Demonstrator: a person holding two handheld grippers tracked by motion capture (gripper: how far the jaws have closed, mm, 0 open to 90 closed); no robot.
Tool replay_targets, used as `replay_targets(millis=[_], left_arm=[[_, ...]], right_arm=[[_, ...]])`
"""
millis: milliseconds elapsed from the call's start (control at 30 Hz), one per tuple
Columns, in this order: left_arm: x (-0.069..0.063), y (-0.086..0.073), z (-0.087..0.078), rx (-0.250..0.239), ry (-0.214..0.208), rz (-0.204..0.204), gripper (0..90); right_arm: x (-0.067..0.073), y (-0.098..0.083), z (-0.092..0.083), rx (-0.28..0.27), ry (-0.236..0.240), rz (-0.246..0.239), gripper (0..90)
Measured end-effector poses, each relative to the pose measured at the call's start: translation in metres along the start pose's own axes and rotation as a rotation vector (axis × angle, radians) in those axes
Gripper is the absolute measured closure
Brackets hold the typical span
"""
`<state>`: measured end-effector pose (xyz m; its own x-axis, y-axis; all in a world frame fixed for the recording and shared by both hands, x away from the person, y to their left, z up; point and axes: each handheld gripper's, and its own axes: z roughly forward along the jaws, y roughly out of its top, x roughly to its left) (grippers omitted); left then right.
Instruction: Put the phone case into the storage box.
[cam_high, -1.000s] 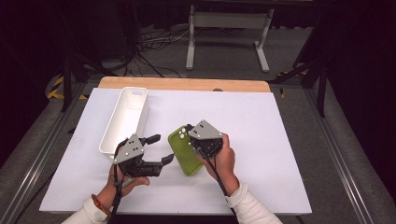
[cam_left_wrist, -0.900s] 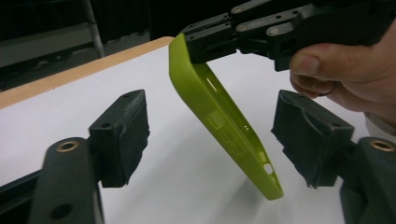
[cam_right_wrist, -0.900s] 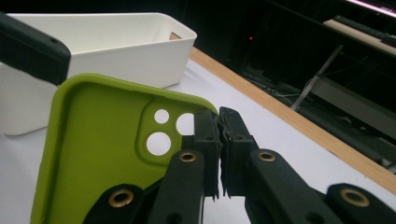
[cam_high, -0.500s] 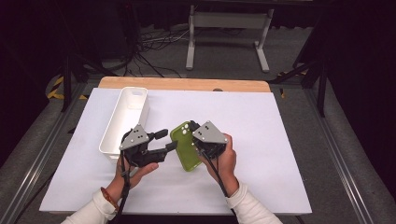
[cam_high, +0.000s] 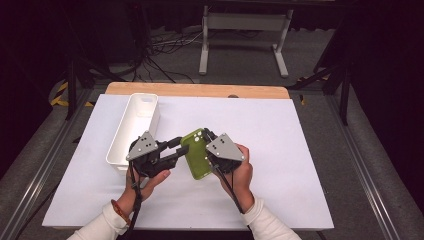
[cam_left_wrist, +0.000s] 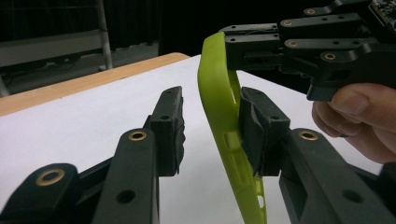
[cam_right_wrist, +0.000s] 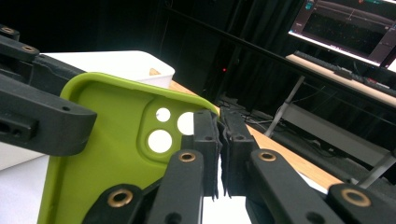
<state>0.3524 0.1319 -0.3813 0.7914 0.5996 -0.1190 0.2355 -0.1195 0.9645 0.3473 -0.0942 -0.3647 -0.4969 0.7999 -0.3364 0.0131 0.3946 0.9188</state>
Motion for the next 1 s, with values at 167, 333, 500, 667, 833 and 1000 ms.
replay_targets(millis=[167, 333, 500, 667, 833, 1000], left_arm=[[0.003, 0.002, -0.003, -0.011, -0.009, 0.005, 72.0], [0.005, 0.002, -0.004, -0.009, 0.002, 0.005, 74.3], [0.008, 0.001, -0.006, -0.002, 0.032, 0.000, 76.9], [0.010, 0.002, -0.009, 0.006, 0.045, 0.003, 78.3], [0.011, 0.003, -0.011, 0.002, 0.063, 0.030, 78.5], [0.013, 0.004, -0.014, 0.002, 0.080, 0.030, 78.5]], right_arm=[[0.003, 0.002, -0.003, -0.027, -0.010, -0.010, 86.3], [0.005, 0.003, -0.005, -0.041, -0.011, -0.014, 85.9], [0.009, 0.003, -0.006, -0.037, -0.008, -0.023, 85.2], [0.011, 0.003, -0.006, -0.033, 0.013, -0.028, 83.9], [0.012, 0.004, -0.007, -0.035, 0.032, -0.033, 80.2], [0.013, 0.006, -0.009, -0.046, 0.057, -0.043, 73.2]])
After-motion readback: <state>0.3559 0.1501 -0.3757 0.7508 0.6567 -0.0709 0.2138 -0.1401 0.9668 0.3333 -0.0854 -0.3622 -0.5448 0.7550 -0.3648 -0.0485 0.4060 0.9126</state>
